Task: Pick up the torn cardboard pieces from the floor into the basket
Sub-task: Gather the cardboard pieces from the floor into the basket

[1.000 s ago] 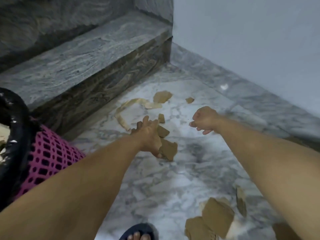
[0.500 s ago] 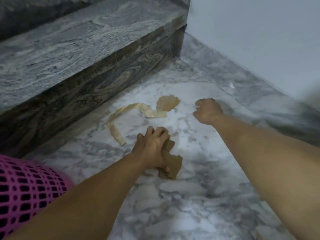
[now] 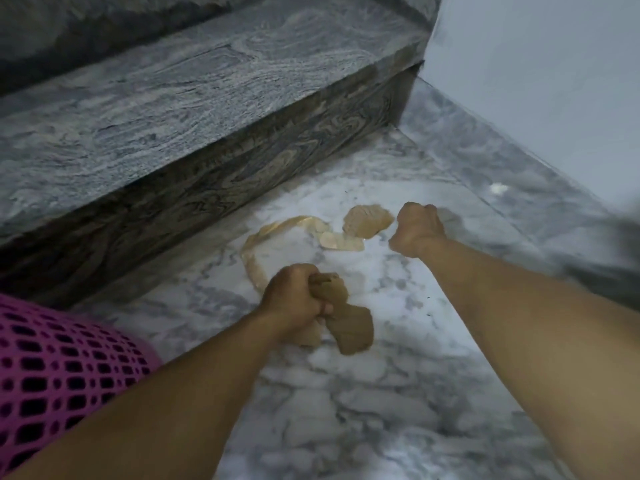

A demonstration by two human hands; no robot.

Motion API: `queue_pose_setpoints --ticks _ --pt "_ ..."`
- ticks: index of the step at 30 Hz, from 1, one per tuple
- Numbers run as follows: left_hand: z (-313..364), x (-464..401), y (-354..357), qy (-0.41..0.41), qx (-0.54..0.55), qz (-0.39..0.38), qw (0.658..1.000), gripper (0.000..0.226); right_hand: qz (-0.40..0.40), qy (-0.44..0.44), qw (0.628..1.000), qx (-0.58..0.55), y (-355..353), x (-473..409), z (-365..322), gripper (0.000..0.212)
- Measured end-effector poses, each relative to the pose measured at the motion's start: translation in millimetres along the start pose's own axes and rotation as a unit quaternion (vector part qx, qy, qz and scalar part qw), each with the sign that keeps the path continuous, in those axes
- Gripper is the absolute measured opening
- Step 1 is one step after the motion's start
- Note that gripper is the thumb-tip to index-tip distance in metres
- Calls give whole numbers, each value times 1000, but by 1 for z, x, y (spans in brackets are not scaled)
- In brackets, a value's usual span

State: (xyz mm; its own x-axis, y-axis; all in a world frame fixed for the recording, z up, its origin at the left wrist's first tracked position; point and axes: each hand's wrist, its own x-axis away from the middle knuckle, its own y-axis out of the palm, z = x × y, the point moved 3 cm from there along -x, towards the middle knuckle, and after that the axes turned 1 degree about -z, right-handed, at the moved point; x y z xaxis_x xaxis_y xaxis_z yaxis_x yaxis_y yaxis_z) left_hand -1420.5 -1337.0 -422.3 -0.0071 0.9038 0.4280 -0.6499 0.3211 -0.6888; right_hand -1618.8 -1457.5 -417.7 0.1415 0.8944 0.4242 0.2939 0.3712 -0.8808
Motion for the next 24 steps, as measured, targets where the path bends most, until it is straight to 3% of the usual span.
queue_pose_setpoints --ticks 4,6,10,16,19,22,24 --pt "-28 -9 -31 -59 34 52 996 35 -40 -18 999 13 -1 5 -3 23" --pt "-39 -16 -44 -78 1 92 993 45 -25 -44 999 -6 0 6 -6 17" --pt "-46 -16 -58 -105 -21 141 984 37 41 -121 987 -97 -7 11 -26 3" --pt "-56 -22 -57 -140 -19 110 984 61 -84 -192 978 -26 17 18 -53 22" --pt "-54 -24 -55 -119 -23 108 987 53 -67 -198 978 -14 30 36 -53 12" --pt "-51 -20 -54 -110 -4 114 987 33 -37 -237 969 59 39 58 -55 41" --pt "-48 -16 -52 -108 -5 109 988 34 -23 -246 966 79 42 67 -53 53"
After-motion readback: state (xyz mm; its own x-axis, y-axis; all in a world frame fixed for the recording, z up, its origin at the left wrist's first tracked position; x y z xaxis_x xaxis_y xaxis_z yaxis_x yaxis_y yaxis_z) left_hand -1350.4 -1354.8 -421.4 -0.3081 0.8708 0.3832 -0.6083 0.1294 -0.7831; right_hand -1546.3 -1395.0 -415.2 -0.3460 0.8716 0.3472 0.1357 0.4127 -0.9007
